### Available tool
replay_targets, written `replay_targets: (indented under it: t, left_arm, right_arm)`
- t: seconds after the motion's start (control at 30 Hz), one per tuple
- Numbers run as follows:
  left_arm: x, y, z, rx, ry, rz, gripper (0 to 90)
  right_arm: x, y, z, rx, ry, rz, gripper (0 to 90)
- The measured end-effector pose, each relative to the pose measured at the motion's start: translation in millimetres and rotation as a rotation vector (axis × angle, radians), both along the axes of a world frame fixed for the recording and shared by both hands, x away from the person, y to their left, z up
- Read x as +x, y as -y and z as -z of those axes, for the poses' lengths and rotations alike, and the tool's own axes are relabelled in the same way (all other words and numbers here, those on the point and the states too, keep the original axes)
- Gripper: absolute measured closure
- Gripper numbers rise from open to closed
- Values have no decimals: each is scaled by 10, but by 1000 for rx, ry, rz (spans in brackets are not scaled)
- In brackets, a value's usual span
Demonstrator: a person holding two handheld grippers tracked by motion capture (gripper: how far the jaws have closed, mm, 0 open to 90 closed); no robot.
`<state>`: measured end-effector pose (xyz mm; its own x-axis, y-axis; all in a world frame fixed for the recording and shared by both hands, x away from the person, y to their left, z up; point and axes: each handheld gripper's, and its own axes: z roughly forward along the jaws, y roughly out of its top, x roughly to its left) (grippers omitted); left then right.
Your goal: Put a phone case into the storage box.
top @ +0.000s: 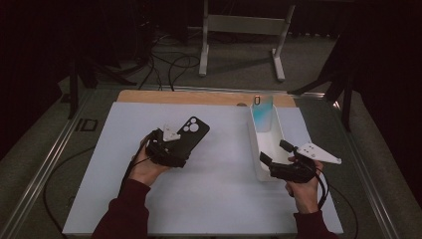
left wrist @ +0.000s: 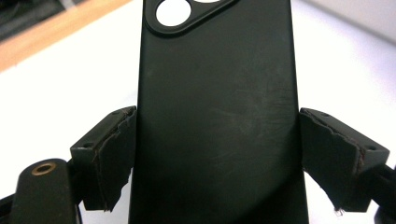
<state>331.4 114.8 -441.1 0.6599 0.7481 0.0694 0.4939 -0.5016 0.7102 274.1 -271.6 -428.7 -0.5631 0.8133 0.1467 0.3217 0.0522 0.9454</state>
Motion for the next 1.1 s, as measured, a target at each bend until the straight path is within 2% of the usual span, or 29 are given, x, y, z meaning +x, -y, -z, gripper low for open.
replay_targets:
  t: [0.1,0.2,0.33,0.53,0.6,0.63,0.83,1.0,1.1]
  left_arm:
    - [-42,70,-82,-4,26,27,155]
    - [-77,121,-159,-34,45,55,155]
    - [-113,193,-236,-53,71,83,154]
    - [-164,326,-328,-54,104,132,154]
    - [-164,326,-328,-54,104,132,154]
    - [-176,391,-354,-57,116,157,154]
    - [-217,569,-378,-41,135,210,154]
    - [-248,725,-377,-36,150,252,154]
    - [-268,807,-379,-37,153,282,154]
  right_arm:
    - [1,6,-16,10,-4,-1,86]
    - [6,7,-25,18,-14,1,87]
    - [12,7,-29,26,-14,-9,87]
    - [18,-18,-56,36,-6,-26,87]
    - [18,-27,-65,40,-7,-28,87]
    - [23,-44,-83,39,-4,-37,87]
    - [45,-88,-153,38,8,-60,87]
    - [73,-114,-194,44,-10,-73,87]
    - [94,-129,-226,33,-26,-49,87]
